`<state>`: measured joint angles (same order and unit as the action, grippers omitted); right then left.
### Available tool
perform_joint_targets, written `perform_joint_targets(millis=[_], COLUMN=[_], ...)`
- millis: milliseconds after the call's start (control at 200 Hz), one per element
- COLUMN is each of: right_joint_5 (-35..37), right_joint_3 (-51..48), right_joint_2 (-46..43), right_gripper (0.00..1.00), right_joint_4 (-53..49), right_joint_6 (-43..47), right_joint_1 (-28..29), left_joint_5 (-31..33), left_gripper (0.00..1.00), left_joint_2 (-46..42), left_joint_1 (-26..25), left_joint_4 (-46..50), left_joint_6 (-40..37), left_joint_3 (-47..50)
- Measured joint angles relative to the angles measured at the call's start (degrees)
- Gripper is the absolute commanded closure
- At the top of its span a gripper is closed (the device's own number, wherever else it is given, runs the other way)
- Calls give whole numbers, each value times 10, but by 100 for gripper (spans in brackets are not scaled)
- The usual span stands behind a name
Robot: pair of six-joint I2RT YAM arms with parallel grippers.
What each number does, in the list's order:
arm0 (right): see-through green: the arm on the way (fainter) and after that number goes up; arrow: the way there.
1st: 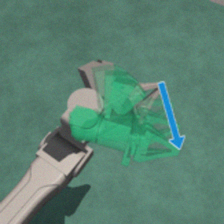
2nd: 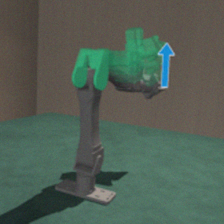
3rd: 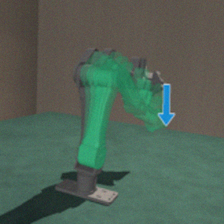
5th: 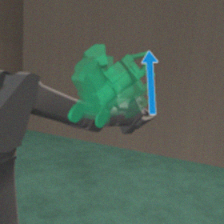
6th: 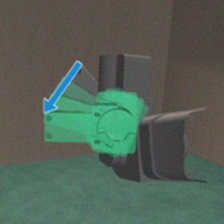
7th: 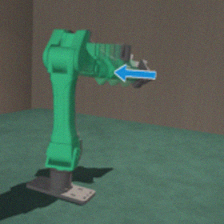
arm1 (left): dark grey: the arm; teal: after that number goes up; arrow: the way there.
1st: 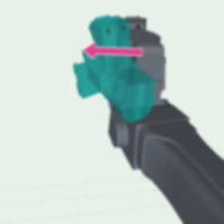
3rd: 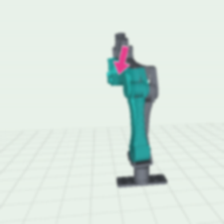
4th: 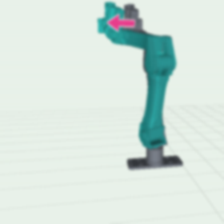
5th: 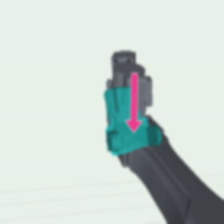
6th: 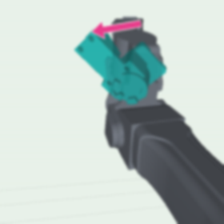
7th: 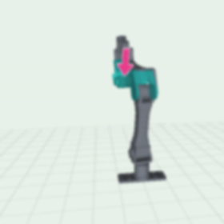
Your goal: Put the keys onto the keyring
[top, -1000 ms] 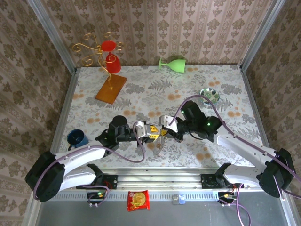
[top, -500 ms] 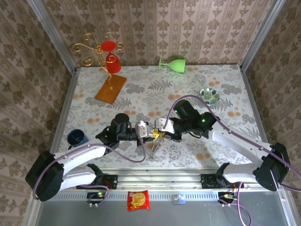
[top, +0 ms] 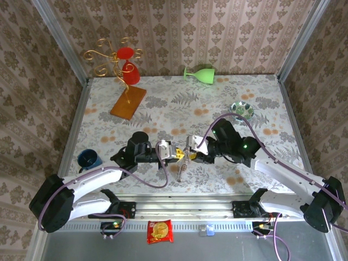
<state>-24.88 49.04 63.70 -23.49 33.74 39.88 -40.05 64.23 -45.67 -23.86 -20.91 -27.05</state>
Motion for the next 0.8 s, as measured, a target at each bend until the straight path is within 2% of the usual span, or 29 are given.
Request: perform_joint_targets(millis=[240, 570, 800], right_joint_5=[0, -17, -28], right_joint_3=[-19, -19, -19], right_joint_2=[4, 34, 52], right_gripper=[73, 90, 91], right_joint_4=[26, 44, 54], right_joint_6=[-19, -28, -29], right_joint_1=[-1, -1, -2], left_joint_5=[0, -1, 0], left_gripper=[100, 100, 100], left_joint_2=[0, 0, 0], left_joint_1=[0, 0, 0], left_joint_4=[-28, -52, -63], left_joint_6=[14, 25, 33], left_joint_3=[11, 12, 20])
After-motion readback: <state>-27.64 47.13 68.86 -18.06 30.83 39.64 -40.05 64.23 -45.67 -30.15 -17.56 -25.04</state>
